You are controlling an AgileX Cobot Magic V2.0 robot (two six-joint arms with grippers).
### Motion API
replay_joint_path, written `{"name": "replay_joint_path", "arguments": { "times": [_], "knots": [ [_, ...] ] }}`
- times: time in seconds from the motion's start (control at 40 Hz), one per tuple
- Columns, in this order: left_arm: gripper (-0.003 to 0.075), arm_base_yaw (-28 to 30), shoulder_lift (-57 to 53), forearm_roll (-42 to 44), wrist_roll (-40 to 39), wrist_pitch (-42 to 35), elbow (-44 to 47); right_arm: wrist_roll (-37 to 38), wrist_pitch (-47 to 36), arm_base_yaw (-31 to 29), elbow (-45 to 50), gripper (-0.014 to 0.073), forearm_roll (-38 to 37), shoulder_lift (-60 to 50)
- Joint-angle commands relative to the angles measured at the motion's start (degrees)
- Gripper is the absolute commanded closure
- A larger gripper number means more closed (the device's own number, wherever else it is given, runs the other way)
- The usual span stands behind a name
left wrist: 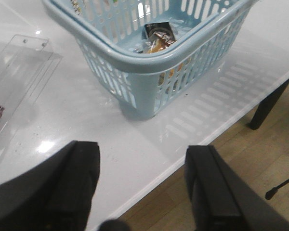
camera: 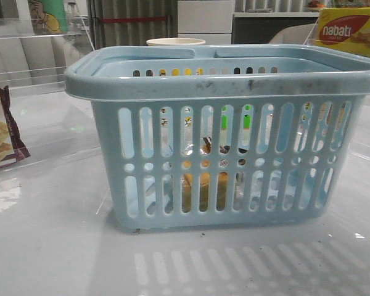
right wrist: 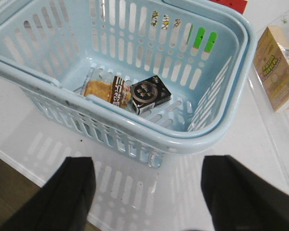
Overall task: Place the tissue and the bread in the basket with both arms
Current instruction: 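Raise the left gripper out of the basket and pull back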
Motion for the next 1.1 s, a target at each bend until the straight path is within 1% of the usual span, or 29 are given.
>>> {"name": "replay_joint_path", "arguments": {
  "times": [0.0,0.1,0.33,0.53,0.62,0.7,0.78,0.88,0.97,1.07],
  "knots": [
    [0.0268,-0.13,-0.53,2.1,-2.59,-3.56,0.11,-0.13,-1.89,0.07,-1.5,0.0025,-1.77,-1.33],
    [0.0268,-0.13,-0.53,2.14,-2.59,-3.56,0.54,-0.13,-0.61,0.07,-0.61,0.0025,-1.77,-3.5],
    [0.0268,-0.13,-0.53,2.14,-2.59,-3.56,0.54,-0.13,-0.3,0.07,6.27,0.0025,-1.77,-9.31],
    [0.0268,-0.13,-0.53,2.14,-2.59,-3.67,0.54,-0.08,2.12,0.07,8.3,0.0027,-0.69,-10.23],
    [0.0269,-0.13,-0.42,2.14,-2.59,-4.03,0.54,-0.08,3.43,0.07,8.38,0.0103,-0.69,-10.23],
    [0.0294,-0.13,-0.42,2.14,-2.59,-4.03,0.54,-0.08,3.69,0.07,8.38,0.0191,-0.69,-10.23],
    [0.0339,-0.13,-0.42,2.14,-2.59,-4.03,0.54,-0.08,3.71,0.07,8.38,0.0288,-0.69,-10.23],
    [0.0415,-0.13,-0.42,2.14,-2.59,-4.03,0.54,-0.08,3.71,0.07,8.38,0.0389,-0.43,-10.23],
    [0.0503,-0.13,-0.42,2.14,-2.59,-4.03,0.54,-0.08,3.71,0.07,8.38,0.047,-0.44,-10.23],
    [0.058,-0.13,-0.42,2.14,-2.59,-4.03,0.54,-0.08,3.82,0.07,8.38,0.0529,-0.25,-10.23]
  ]
}}
